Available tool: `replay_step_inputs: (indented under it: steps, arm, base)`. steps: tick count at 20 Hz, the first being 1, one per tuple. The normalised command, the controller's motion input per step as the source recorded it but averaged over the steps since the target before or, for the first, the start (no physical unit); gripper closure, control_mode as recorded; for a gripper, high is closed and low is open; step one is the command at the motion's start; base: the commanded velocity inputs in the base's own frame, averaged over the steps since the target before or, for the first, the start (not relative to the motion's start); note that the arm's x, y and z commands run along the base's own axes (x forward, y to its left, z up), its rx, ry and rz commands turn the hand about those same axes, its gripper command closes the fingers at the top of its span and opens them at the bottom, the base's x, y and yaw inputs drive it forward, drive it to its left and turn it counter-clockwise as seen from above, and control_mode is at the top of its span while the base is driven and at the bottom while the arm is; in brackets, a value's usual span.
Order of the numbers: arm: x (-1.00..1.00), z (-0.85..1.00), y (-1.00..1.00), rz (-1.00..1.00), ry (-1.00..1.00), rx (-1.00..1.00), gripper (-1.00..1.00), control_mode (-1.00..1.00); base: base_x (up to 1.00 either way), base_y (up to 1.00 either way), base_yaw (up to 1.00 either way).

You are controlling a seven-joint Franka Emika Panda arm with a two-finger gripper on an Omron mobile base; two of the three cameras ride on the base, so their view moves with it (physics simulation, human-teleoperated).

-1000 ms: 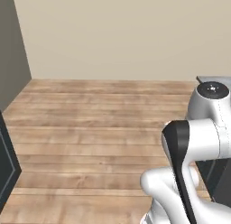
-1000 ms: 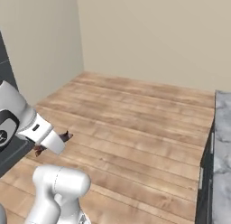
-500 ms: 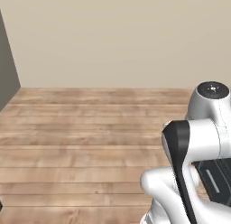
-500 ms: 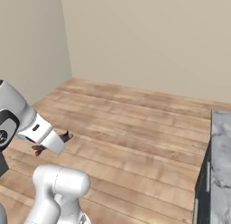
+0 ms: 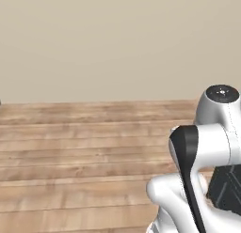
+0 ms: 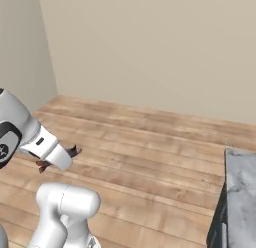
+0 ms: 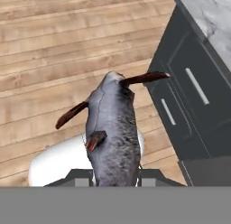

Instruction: Take the fish from the fridge and place it on the digital scale on the counter by the fridge. Wait a few seconds for a reading, then move it to the plate on the dining counter.

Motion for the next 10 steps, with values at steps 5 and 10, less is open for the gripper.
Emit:
replay_step_inputs:
  steps: [5, 10]
  arm:
    - [0.00, 0.00, 0.00, 0.00, 0.00, 0.00, 1.00, 1.00]
    - [0.00, 0.00, 0.00, 0.00, 0.00, 0.00, 1.00, 1.00]
  base:
    - [1.00, 0.27, -0.27]
    - [1.00, 0.44, -0.34]
